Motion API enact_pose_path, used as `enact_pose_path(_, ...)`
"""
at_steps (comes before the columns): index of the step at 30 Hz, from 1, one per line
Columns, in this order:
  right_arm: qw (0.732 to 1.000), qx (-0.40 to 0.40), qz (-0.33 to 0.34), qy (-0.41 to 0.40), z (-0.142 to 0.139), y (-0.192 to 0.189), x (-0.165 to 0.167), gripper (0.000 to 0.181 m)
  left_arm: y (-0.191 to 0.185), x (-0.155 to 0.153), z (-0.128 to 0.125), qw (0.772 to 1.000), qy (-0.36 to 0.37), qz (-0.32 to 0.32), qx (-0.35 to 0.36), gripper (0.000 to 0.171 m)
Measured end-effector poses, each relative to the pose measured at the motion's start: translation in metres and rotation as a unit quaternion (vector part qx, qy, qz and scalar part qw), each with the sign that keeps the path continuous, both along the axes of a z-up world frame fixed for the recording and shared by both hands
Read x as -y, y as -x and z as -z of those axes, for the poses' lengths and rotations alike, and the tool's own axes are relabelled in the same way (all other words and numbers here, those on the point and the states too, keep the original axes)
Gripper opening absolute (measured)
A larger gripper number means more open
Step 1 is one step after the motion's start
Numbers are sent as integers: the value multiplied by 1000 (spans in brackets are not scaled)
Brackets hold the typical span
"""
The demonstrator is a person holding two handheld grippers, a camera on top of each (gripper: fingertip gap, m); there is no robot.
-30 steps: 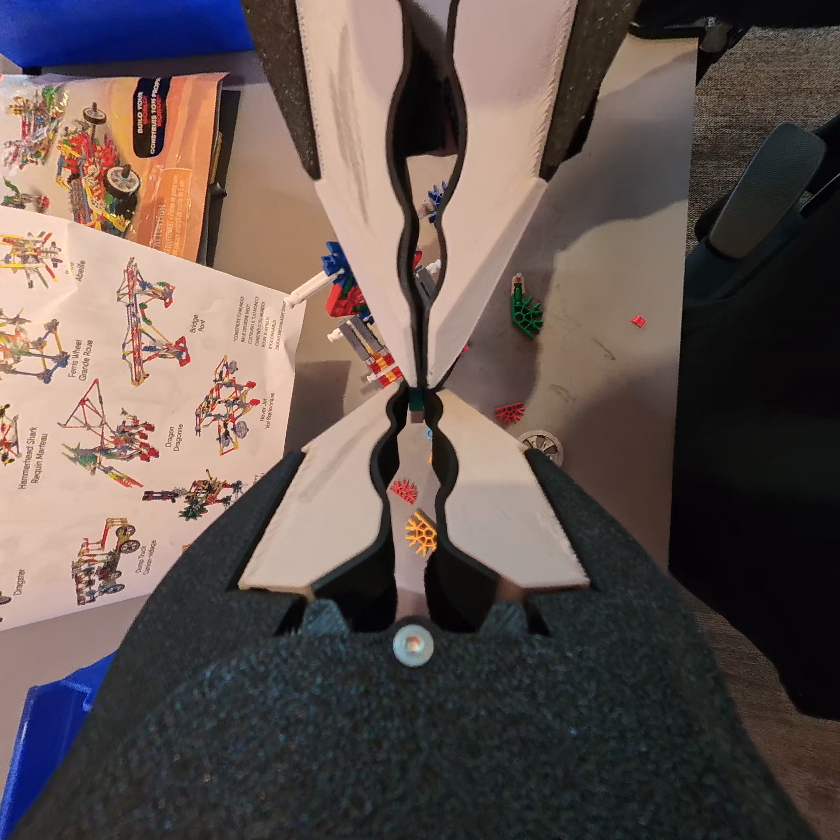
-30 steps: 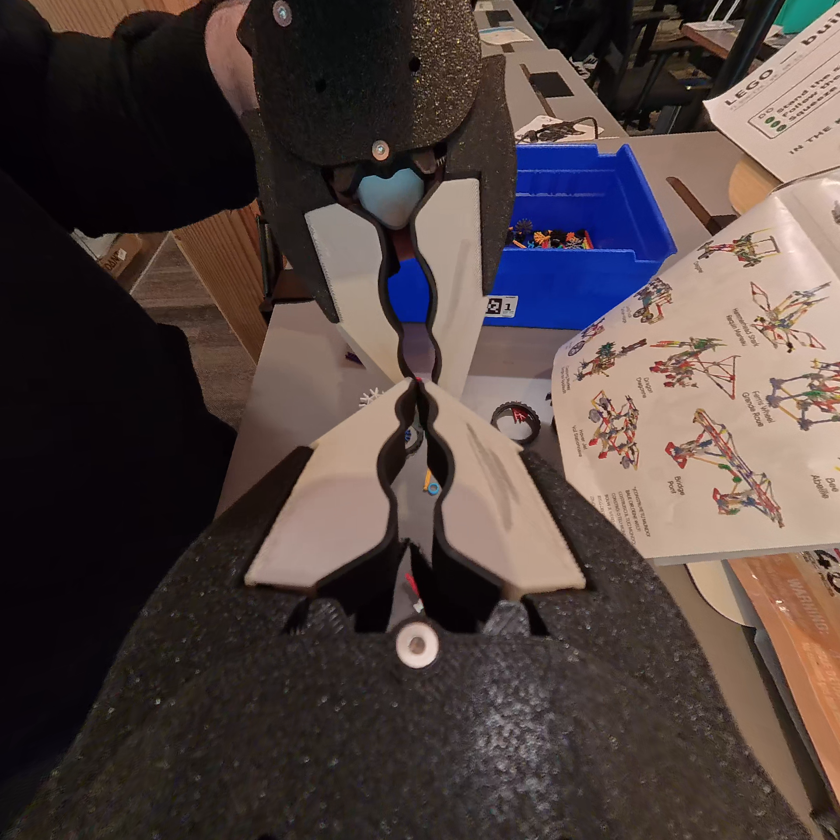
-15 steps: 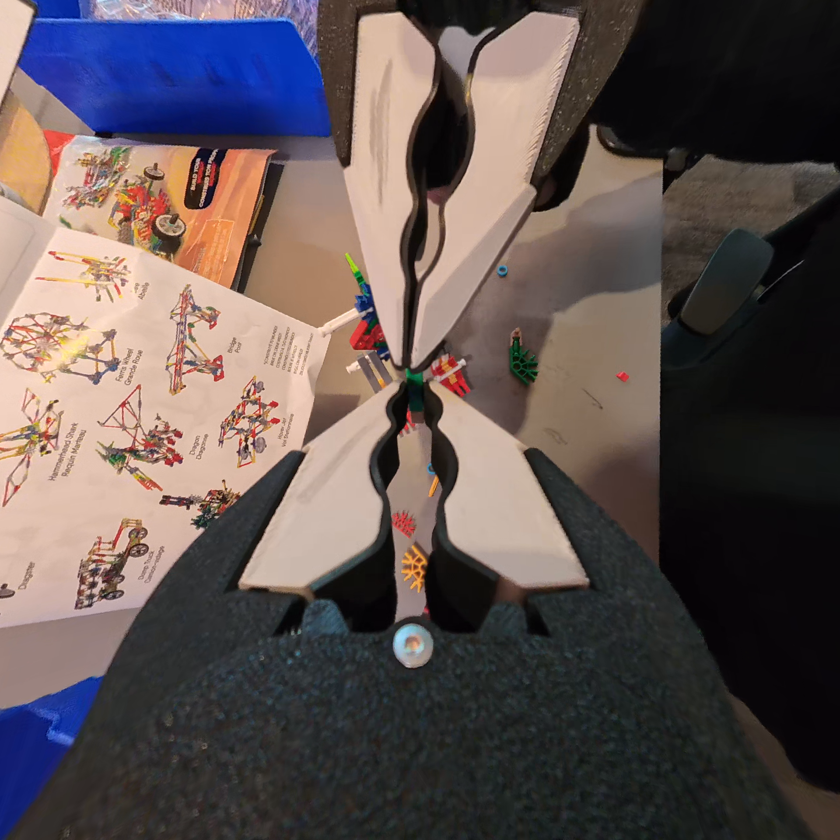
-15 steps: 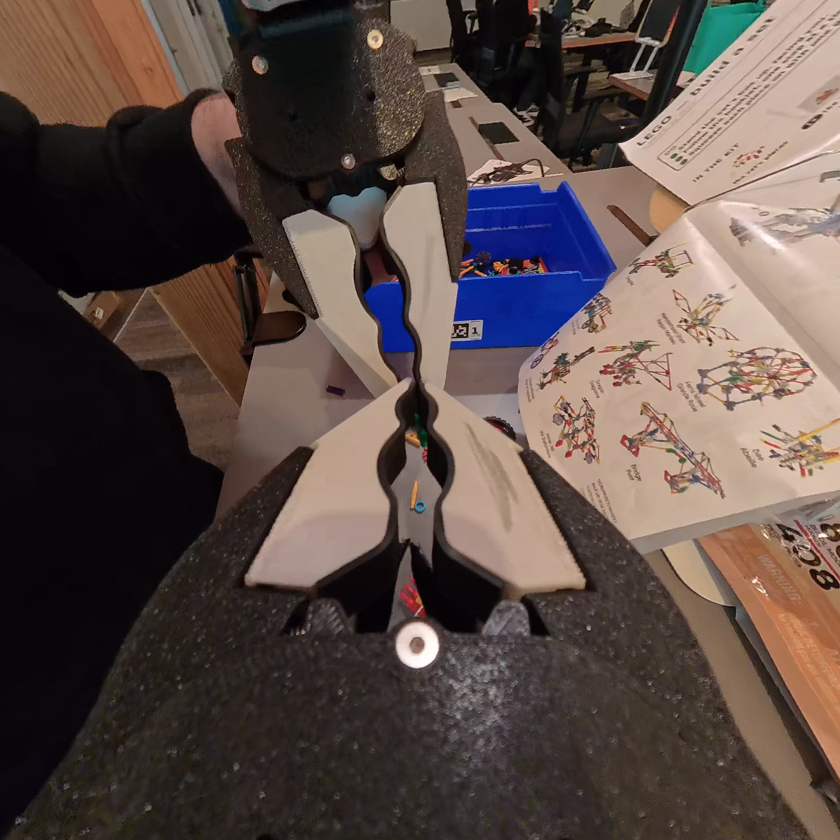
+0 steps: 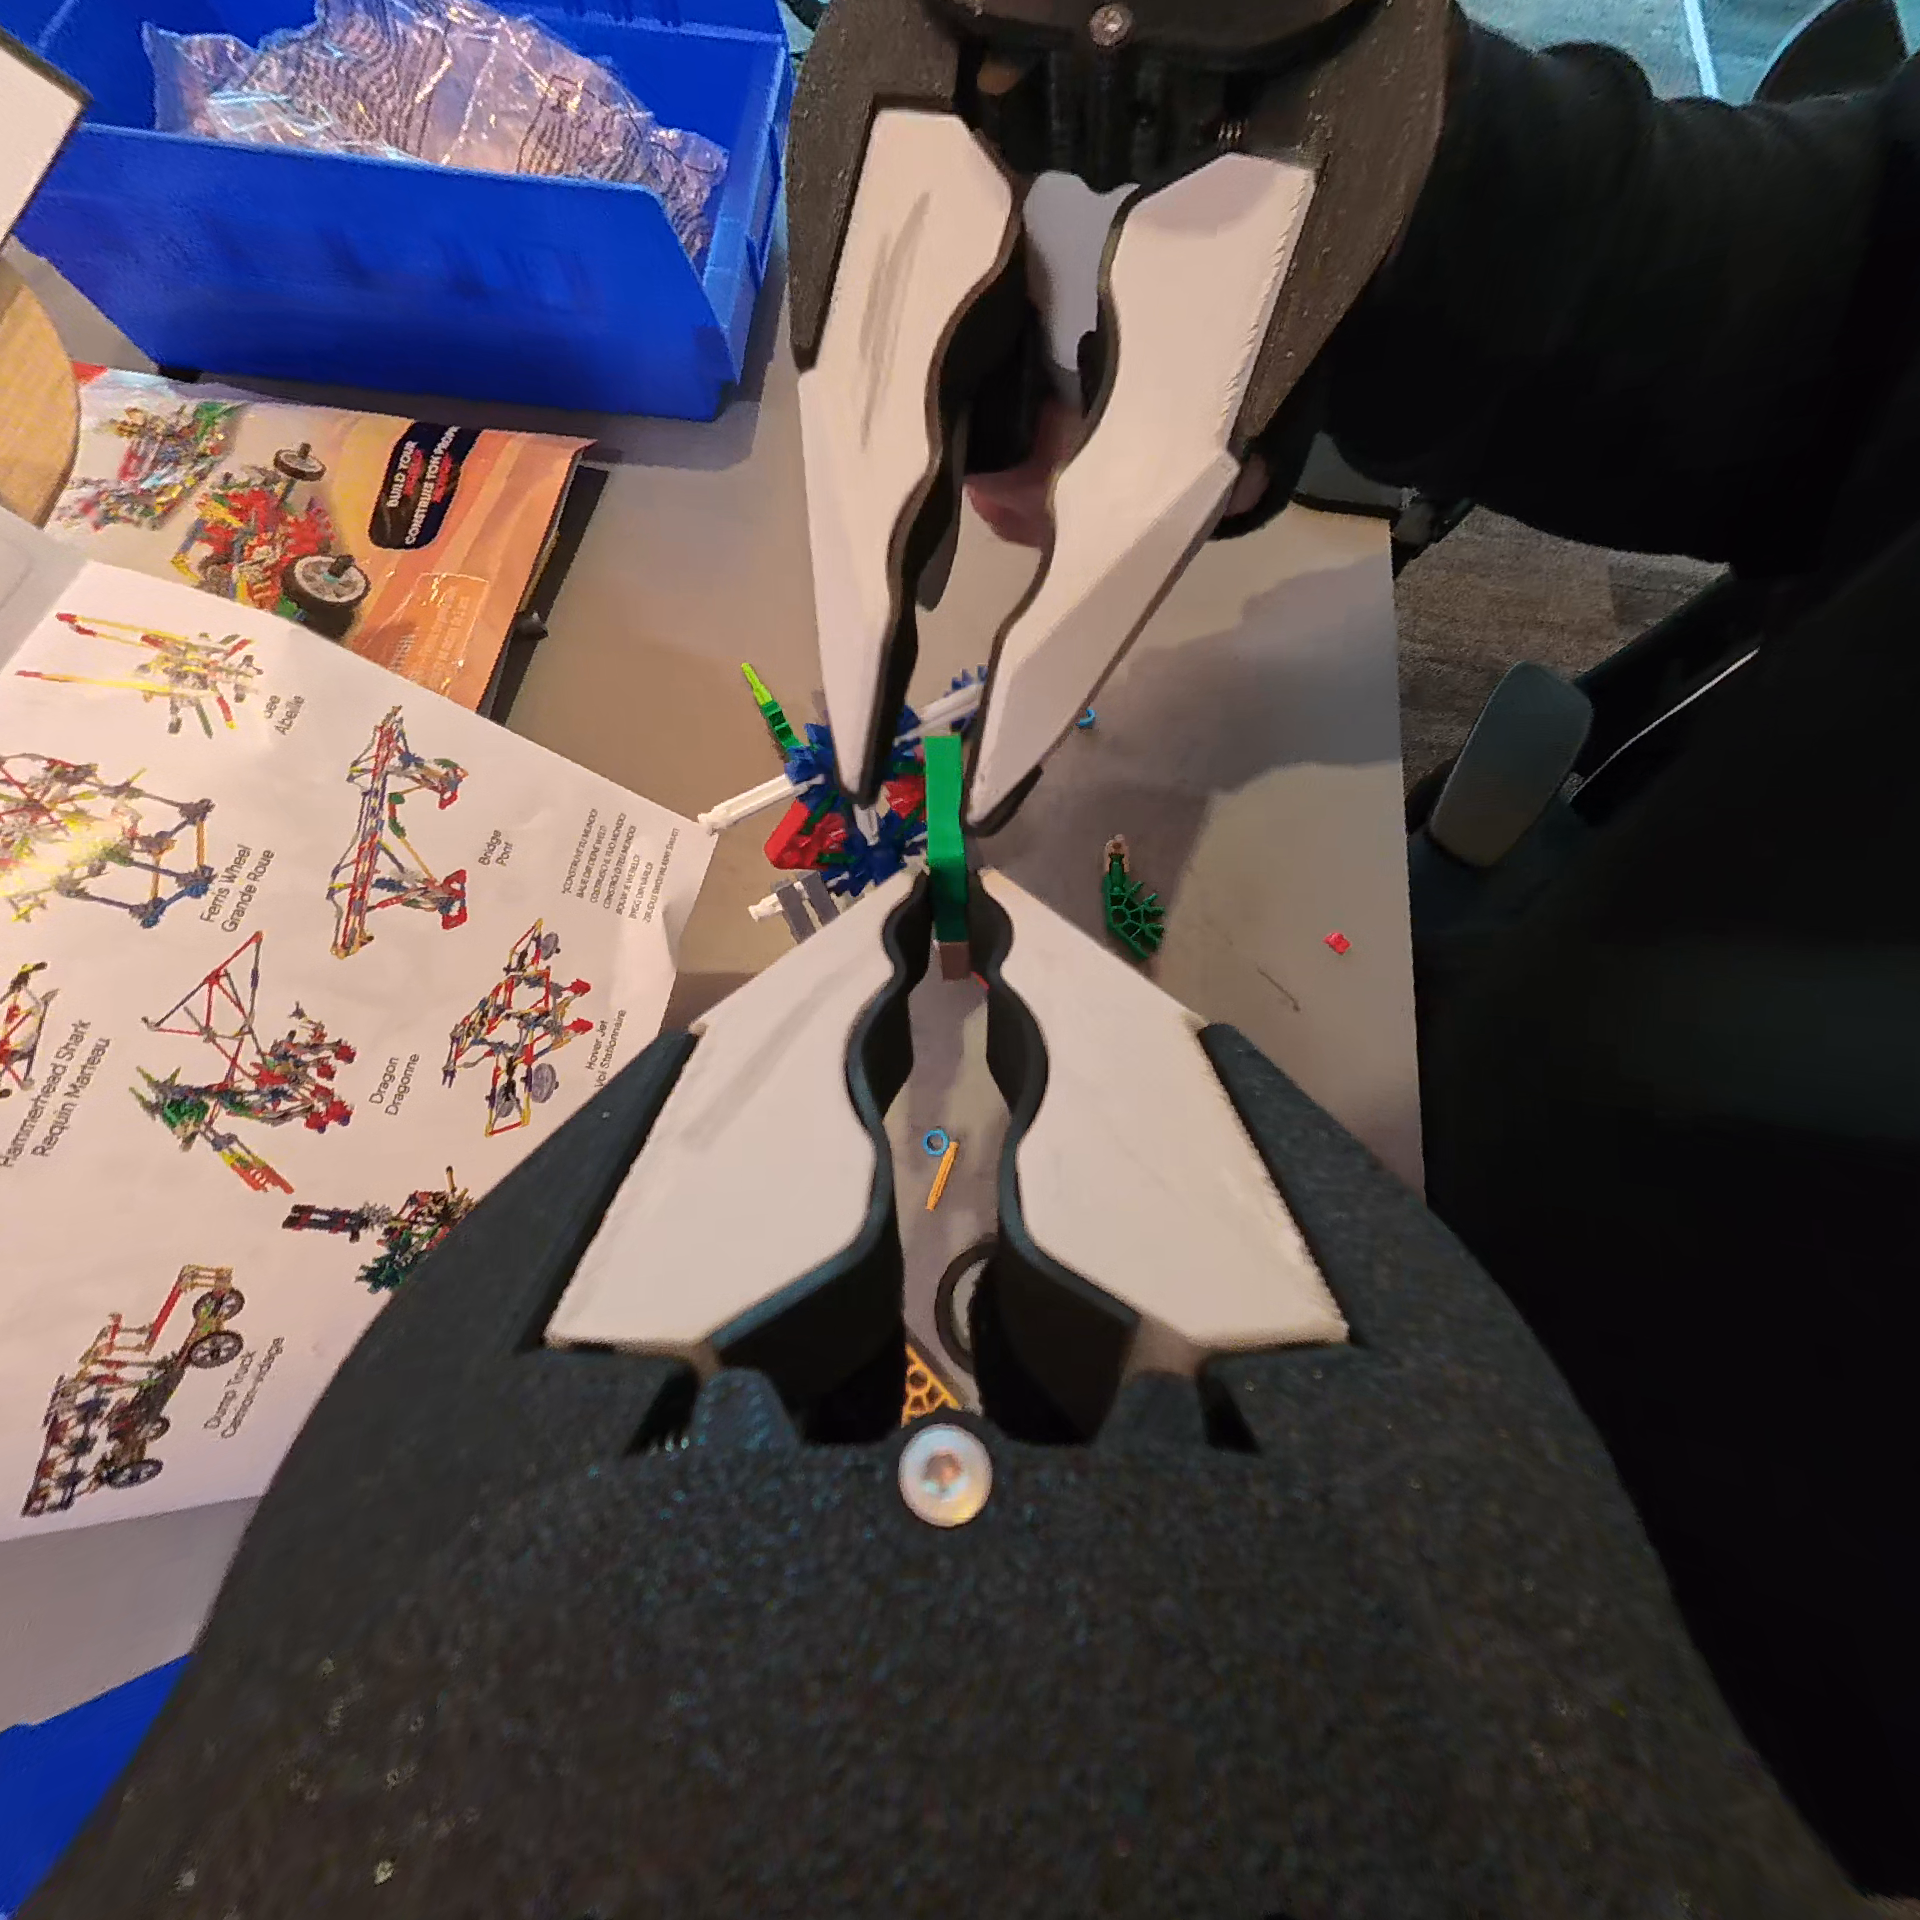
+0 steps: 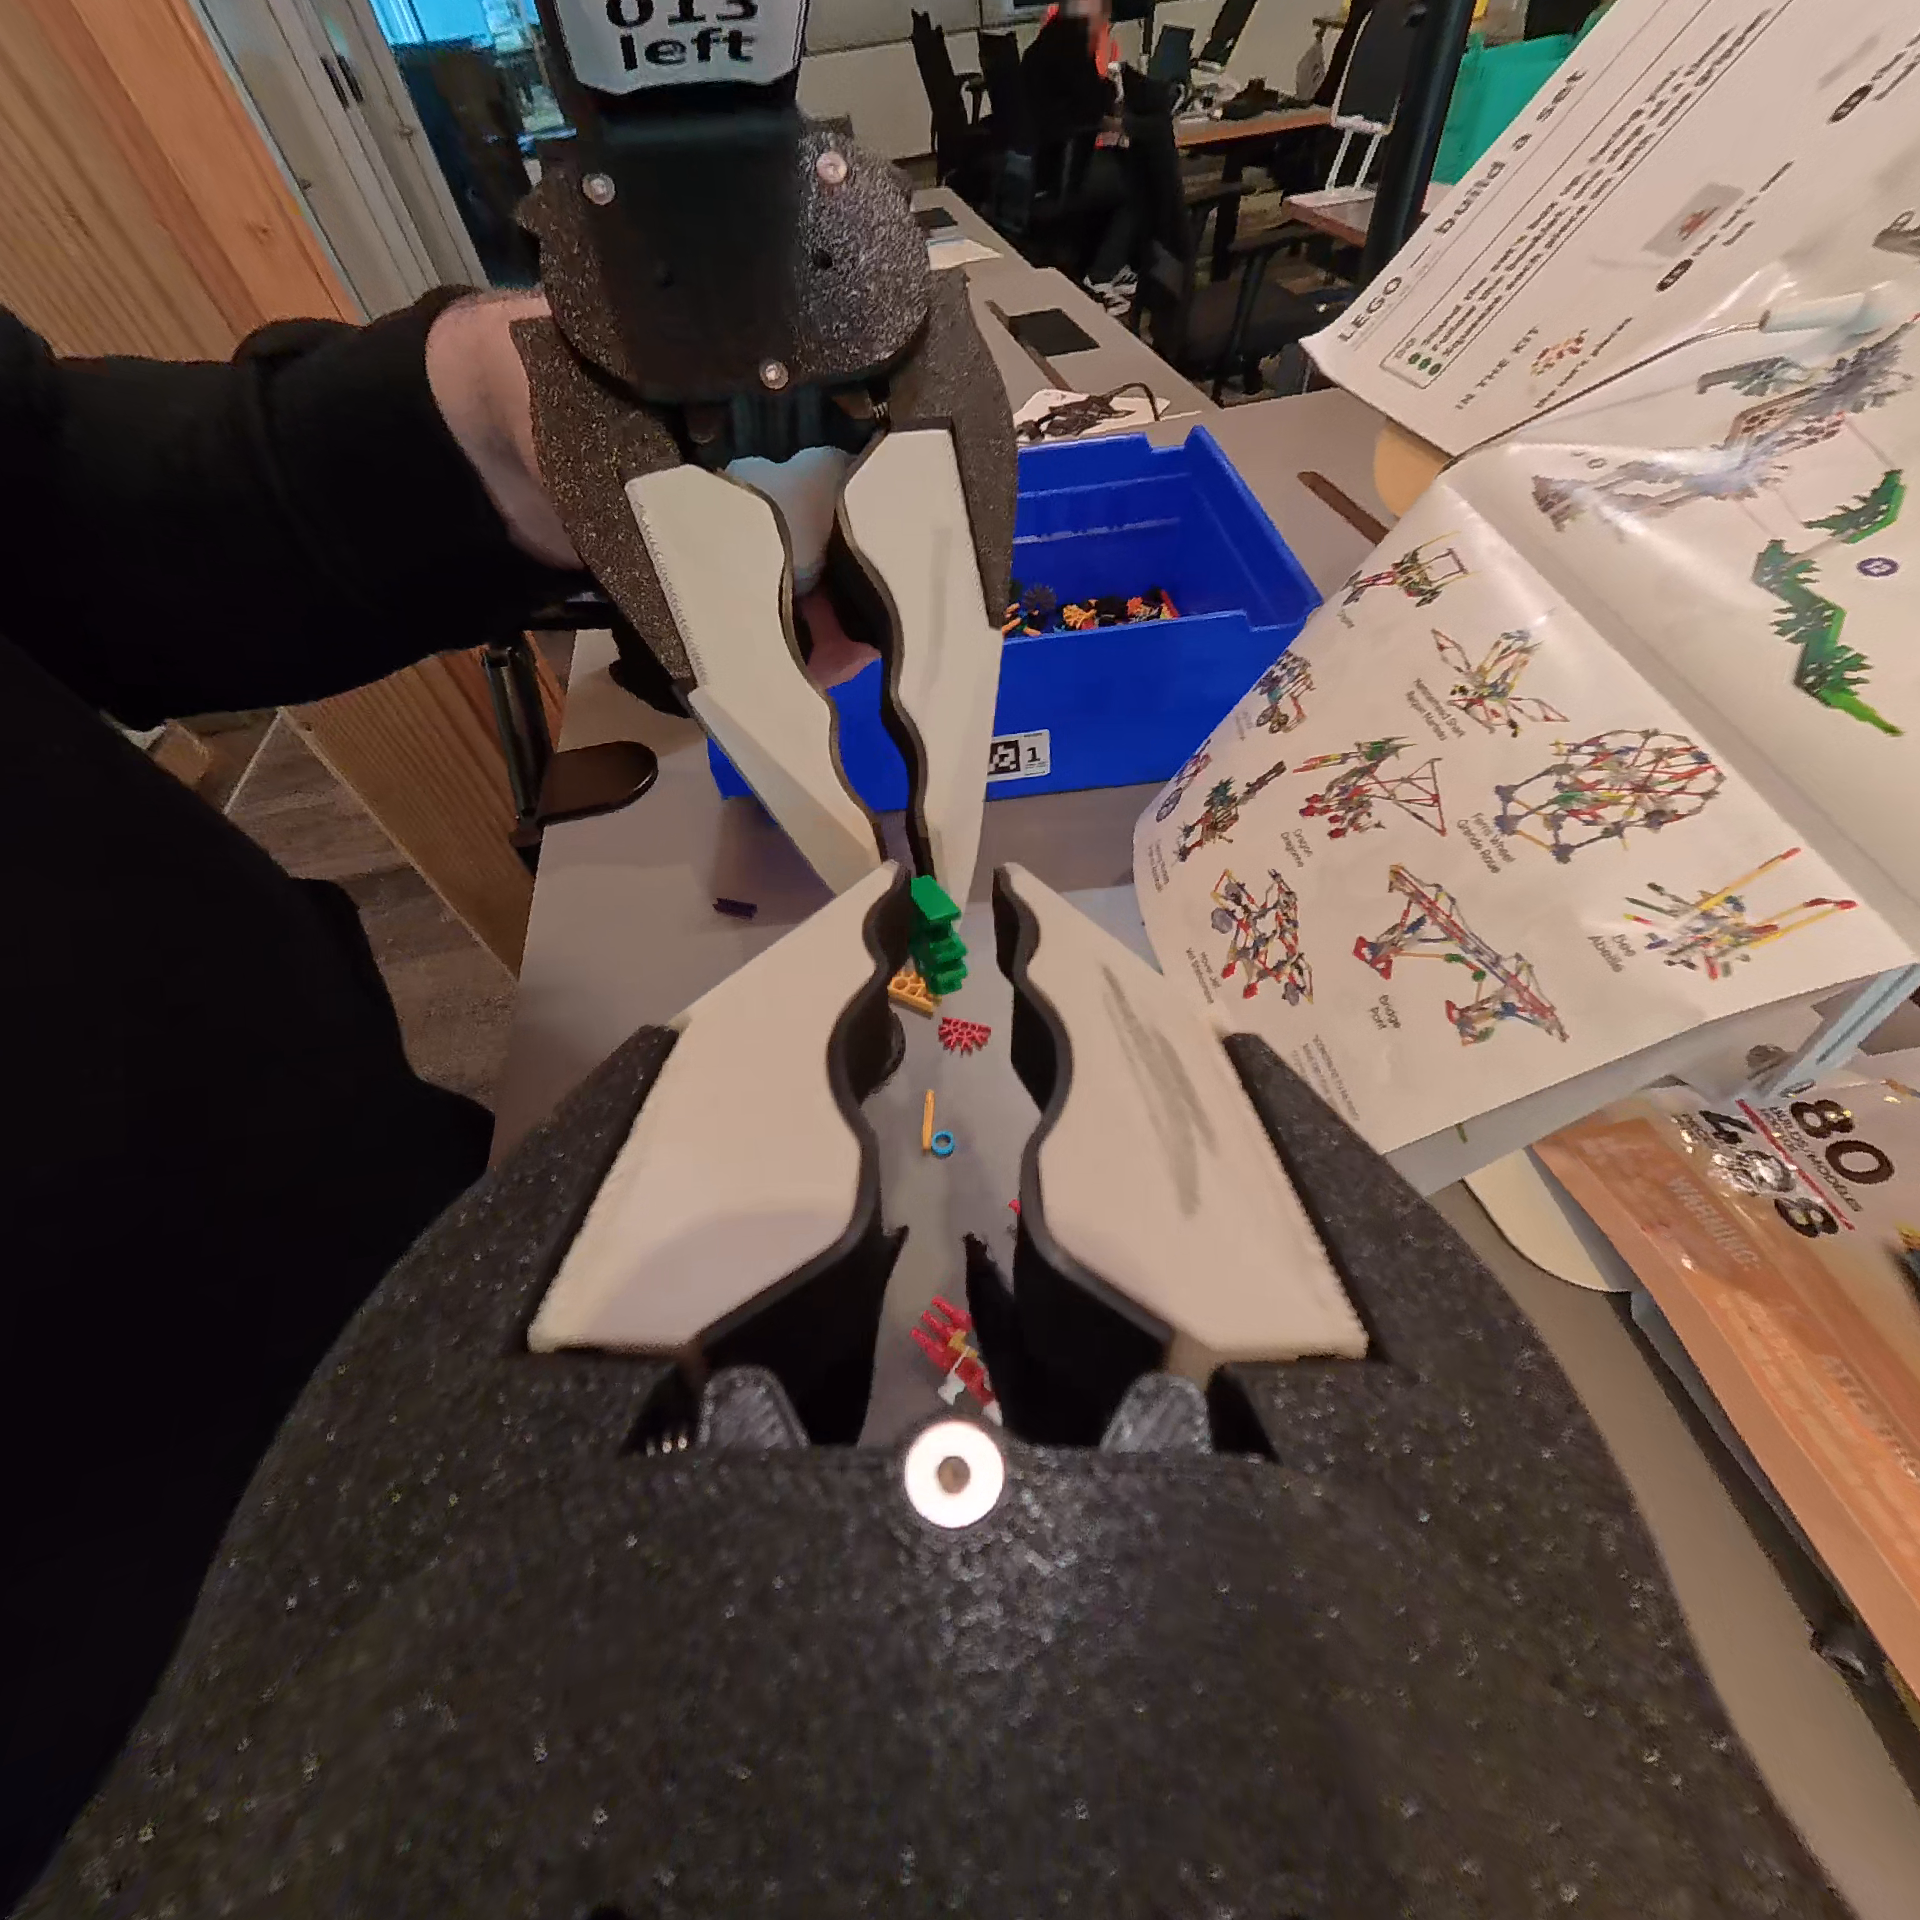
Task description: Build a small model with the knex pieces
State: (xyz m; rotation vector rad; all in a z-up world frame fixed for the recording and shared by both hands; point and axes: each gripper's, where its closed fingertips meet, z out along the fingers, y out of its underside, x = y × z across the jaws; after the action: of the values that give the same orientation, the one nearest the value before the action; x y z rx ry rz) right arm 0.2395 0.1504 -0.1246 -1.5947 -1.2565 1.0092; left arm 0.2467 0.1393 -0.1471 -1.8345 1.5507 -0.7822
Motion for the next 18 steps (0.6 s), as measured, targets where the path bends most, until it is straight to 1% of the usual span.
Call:
enact_pose_path(3,1000,10,-19,7,5,4,9,10,-1,5,1,1000,1,11,-3,4)
enact_pose_path(10,999,8,-37,10,5,9,16,7,3,10,2,1000,1,17,3,4)
enact_pose_path(18,999,-32,-26,21,-4,15,12,5,9,5,-8,999,11,0,47,5)
